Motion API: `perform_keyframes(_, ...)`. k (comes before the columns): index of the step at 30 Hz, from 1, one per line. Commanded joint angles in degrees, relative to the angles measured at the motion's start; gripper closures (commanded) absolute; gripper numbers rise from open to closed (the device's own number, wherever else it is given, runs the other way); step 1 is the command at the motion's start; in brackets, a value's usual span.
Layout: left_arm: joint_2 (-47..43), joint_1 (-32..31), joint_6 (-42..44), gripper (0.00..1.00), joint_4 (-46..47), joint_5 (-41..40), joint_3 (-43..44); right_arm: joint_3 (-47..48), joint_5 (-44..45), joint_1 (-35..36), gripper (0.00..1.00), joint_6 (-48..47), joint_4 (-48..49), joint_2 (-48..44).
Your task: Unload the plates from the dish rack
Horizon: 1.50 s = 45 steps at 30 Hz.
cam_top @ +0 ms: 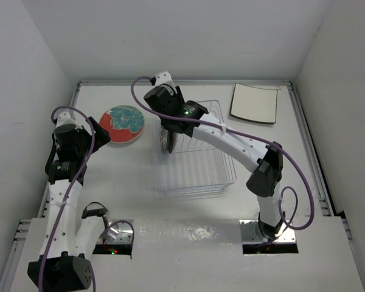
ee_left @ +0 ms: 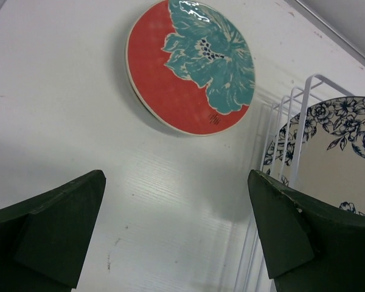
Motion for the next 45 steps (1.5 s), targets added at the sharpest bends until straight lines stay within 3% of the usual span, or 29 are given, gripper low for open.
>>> perform_keyframes(1,-1.2,-0.8,1.2,0.0,1.9,-1.0,0.3,3.5,3.8,-0.1,0.52,-1.7,0.5,1.7)
perform_keyframes(8,-2.4,-1.5,1.2,0.0,2.2,-0.8,-0.1,2.9,5.0,-0.2,0.6,-1.7,1.9,3.1)
perform_keyframes(31,-1.7,-1.6,1.4,0.0,2.2,-0.3,0.0,-0.7,0.5,-2.3,0.66,2.3,2.5,7.1)
perform_keyframes(42,-2.3,-1.6,1.4,0.0,2.2,-0.9,0.0,-2.1,2.7,-2.3,0.72,4.9,2.0,9.6)
perform_keyframes(45,-2.2,-1.5,1.3,0.0,2.2,-1.0,0.1,-2.1,3.6,-2.3,0.81,6.3,1.8,9.9)
